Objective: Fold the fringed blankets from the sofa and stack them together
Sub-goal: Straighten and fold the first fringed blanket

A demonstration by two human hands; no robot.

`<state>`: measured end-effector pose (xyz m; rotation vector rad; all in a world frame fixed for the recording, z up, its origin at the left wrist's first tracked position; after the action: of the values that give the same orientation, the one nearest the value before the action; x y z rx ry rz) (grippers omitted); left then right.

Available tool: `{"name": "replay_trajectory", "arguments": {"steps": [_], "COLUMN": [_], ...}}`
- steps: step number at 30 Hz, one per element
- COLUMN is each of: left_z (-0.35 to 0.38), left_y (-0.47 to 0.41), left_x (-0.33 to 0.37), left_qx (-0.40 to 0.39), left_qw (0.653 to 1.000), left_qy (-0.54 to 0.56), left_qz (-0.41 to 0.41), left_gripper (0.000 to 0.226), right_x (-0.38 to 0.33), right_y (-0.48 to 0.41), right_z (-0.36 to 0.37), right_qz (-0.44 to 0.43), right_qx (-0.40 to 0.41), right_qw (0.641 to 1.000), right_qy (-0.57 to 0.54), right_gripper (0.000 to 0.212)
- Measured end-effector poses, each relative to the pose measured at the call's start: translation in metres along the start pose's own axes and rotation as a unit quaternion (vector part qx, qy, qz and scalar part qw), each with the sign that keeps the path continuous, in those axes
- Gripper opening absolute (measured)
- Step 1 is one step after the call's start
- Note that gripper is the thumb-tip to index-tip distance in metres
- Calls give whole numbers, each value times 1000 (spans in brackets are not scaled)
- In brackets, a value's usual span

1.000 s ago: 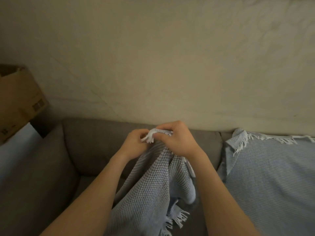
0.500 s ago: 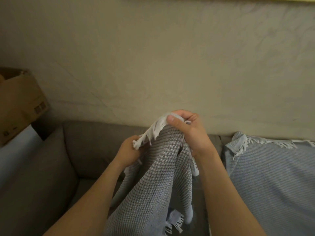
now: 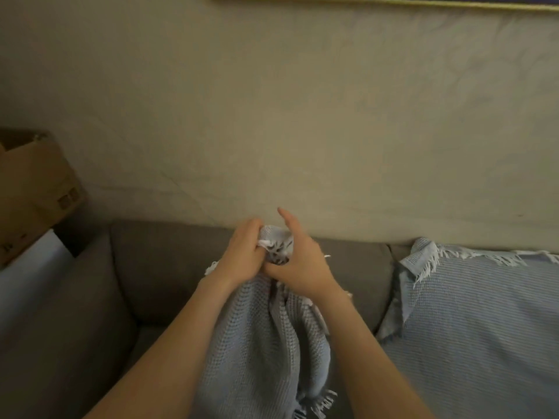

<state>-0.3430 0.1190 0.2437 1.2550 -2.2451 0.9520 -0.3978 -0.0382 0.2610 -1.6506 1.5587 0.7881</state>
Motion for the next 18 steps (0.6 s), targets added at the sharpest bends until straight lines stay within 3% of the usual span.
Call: {"name": "replay_trajectory", "arguments": {"steps": [2,3,5,8,11,14,18], "left_z": [-4,-6,-9,-9,-5,-3,-2], "left_y": [-1,0,5,17,31,46,66], "left_x": [2,0,-11,-34,-54,-70,-86], "left_qx": [-34,-45,-57,-95,-137,-167,-185], "left_qw": [999,999,998,995,986,970,950], "left_qy": [2,10,11,-16,-88,-136,-175], "left_qz": [26,28,34,16,-30,-111,-180], "left_gripper": [32,36,25,37,41,43,33], "right_x": [-1,2,3,0,-1,0,-16], "right_y": [-3,-7,-14,-19,-21,-21,-18], "right_z": [8,10,6,0,0,-2,-13], "right_qz": [7,13,18,14,-4,5,36], "right_qx": [-29,-23,-8,-69,-61,-31,2], "right_qw": [1000,999,995,975,966,984,999], "right_qy": [4,25,103,210,250,178,-16], "right_gripper": [90,70,12,19,13,23,23]}}
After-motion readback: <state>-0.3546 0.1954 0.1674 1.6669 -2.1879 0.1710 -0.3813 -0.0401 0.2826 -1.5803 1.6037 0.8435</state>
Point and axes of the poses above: each hand's wrist, its own y-axis away from the middle knuckle, its own z-axis out of the palm, x = y × z, the point moved 1 cm from there along -y, towards the middle knuckle, and after that the axes turned 7 degrees about z, right-handed, at the moved point
